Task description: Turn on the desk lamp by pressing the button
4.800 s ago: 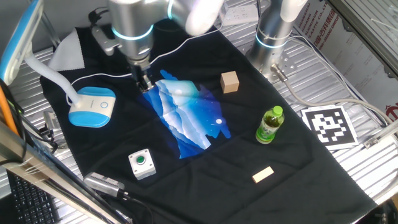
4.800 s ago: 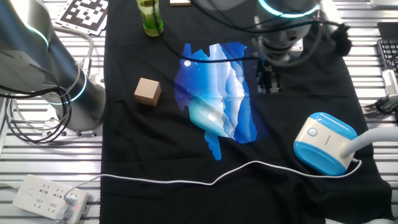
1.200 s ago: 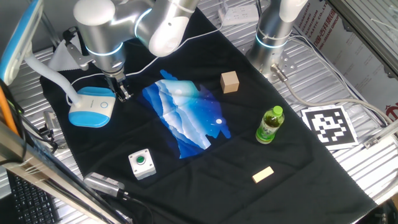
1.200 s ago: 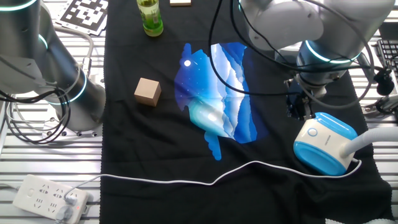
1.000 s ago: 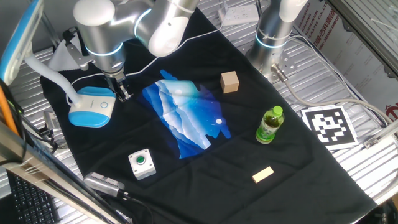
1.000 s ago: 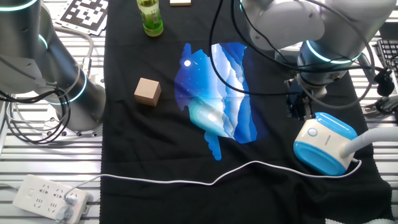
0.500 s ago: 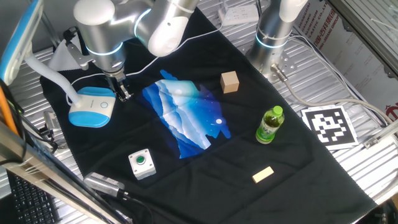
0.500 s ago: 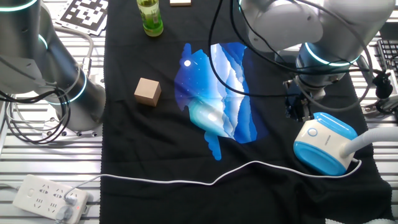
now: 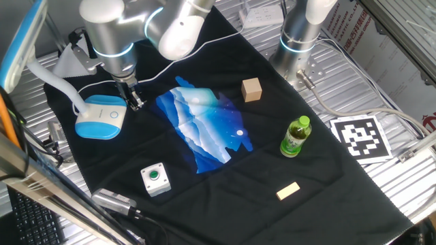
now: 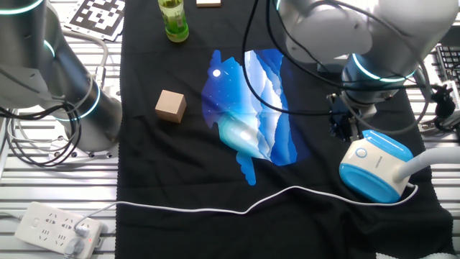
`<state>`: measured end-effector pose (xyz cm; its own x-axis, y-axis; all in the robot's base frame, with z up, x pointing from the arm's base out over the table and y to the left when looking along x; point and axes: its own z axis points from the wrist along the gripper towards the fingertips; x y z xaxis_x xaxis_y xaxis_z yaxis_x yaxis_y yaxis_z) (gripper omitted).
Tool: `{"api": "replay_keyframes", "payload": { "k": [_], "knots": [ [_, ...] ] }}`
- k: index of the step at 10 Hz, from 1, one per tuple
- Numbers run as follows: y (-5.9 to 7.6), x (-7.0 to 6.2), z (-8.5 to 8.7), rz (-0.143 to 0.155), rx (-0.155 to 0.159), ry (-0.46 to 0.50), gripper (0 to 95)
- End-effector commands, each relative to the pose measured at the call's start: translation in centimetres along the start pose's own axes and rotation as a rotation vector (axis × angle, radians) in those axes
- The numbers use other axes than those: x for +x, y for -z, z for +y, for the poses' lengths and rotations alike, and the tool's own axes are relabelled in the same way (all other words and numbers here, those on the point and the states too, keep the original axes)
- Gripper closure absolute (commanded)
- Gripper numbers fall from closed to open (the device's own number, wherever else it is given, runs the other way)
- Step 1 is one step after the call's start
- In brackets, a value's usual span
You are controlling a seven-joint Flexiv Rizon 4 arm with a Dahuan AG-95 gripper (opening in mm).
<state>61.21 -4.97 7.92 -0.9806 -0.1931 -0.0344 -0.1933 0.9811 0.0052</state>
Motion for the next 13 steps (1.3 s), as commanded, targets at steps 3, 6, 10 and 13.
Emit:
{"api": "replay_keyframes", "payload": {
  "k": [3,6,10,13],
  "knots": [
    [-0.2,-0.1,0.0,-0.018,0.043,-0.065,95.0],
    [-0.2,-0.1,0.0,-0.03,0.045,-0.057,95.0],
    [-1.2,-1.4,0.0,-0.028,0.048,-0.063,95.0],
    [-1.6,-2.5,0.0,-0.031,0.053,-0.06,95.0]
  ]
}}
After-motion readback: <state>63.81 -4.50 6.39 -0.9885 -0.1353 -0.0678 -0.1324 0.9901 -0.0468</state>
